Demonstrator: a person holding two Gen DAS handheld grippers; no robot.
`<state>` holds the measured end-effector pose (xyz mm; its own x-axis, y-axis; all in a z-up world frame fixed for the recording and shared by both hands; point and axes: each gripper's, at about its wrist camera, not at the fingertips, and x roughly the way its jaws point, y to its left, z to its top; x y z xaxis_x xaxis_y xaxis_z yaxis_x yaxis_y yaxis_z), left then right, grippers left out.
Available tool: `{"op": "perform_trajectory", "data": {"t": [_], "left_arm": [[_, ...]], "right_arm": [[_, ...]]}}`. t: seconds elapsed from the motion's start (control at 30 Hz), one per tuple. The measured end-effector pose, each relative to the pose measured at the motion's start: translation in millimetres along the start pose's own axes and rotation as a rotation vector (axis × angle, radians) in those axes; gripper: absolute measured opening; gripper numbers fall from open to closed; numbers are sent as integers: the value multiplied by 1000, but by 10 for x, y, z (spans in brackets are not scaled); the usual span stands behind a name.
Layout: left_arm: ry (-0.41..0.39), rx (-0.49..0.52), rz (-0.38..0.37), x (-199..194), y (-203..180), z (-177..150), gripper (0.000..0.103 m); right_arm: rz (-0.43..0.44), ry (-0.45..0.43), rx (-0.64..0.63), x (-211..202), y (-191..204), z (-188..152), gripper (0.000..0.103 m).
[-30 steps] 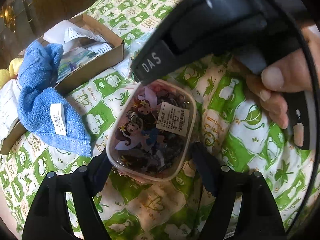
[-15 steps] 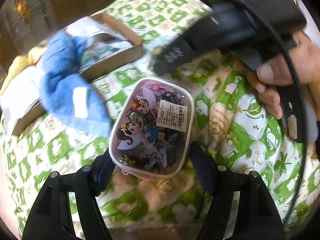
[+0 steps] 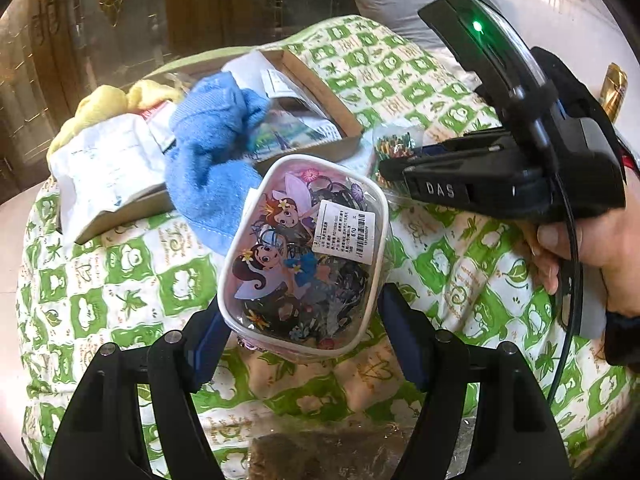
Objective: Organize soft objects
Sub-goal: 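Lift the pink box and band bag off the bed with both tools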
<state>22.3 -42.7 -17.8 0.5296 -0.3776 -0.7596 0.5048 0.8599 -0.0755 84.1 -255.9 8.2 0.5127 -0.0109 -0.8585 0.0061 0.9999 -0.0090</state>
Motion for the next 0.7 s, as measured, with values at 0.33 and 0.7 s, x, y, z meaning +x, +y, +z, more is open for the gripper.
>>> {"op": "perform_trajectory", "data": {"t": [0.33,0.7], "left_arm": [[-54,-86,21,-143,244,79,71],[-127,-177,99,-323,519,415,71]], "right_arm": [[-39,-51,-52,-144,162,-8,17],[-74,-104,-81,-244,257,47,17]]}}
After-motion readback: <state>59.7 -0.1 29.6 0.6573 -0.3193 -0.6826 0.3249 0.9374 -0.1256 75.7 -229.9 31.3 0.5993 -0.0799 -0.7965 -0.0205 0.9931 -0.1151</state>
